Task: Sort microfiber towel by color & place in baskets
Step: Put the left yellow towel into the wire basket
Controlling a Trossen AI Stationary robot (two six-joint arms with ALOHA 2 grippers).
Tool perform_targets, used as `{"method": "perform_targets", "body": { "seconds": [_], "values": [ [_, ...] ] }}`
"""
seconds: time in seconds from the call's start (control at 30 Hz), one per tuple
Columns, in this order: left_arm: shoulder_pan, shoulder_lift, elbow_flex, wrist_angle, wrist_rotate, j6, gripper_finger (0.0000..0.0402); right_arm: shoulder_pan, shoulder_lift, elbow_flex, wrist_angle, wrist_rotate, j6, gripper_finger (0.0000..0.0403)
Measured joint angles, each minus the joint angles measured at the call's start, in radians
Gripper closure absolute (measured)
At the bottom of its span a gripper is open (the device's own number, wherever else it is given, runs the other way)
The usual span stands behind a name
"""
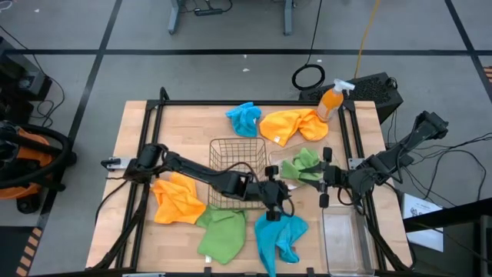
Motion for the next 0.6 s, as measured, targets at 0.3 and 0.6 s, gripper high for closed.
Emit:
{"method": "perform_targets", "body": {
  "seconds": [0.3, 0.6],
  "values": [
    [0.029, 0.011, -0.001, -0.030, 0.054, 0.000, 0.0323, 0.000, 0.110, 0.000, 0.103, 0.033, -0.003, 0.0296],
    [0.028, 0.011, -0.001, -0.050, 0.057, -0.001, 0.0323, 0.000, 0.100, 0.000, 0.117, 0.007, -0.108, 0.0296]
  ]
}}
